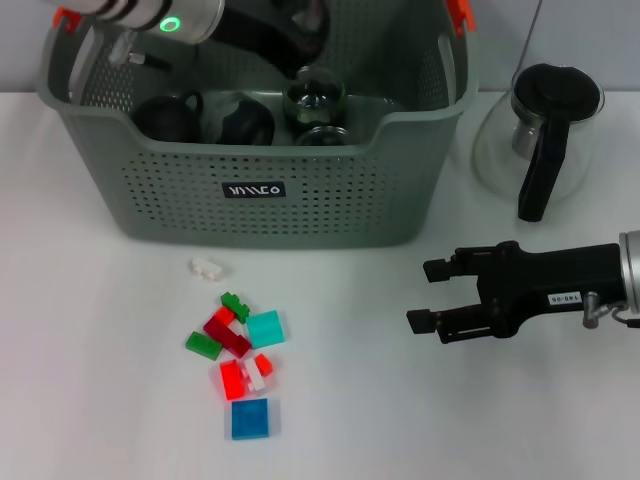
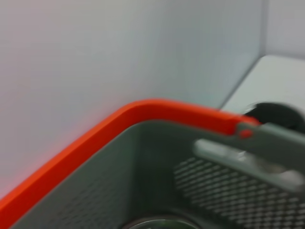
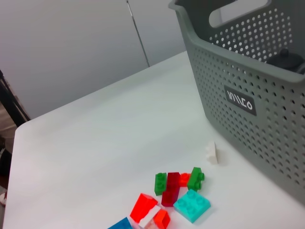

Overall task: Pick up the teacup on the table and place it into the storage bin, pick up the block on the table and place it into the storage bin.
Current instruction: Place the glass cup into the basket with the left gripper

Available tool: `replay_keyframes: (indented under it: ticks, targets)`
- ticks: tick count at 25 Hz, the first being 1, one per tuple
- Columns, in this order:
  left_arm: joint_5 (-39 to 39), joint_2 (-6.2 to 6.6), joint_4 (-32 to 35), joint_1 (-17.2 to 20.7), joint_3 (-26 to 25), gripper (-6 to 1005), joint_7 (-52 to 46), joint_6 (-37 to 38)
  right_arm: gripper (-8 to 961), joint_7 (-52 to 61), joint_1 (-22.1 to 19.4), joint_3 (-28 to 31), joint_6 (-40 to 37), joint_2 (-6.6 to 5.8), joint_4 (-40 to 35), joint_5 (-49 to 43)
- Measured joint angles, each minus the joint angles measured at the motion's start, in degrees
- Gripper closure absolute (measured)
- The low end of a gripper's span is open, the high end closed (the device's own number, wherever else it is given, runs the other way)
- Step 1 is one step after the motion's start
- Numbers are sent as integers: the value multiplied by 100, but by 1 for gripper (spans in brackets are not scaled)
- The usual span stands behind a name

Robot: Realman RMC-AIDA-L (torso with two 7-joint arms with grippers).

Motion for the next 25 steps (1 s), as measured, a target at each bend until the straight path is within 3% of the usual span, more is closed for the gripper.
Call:
replay_keyframes:
  ticks: [5, 13, 25]
  targets:
    - [515, -4, -752, -284, 39, 878, -6, -961, 101, -39, 79, -3, 3, 0, -16, -1]
    - [891, -2, -1650, -643, 43, 862, -19, -1860, 101, -175, 115, -5, 2, 70, -15, 6]
    - [976, -55, -1798, -604, 11, 838, -91, -2114, 101, -197, 139, -45, 11, 100, 35, -4]
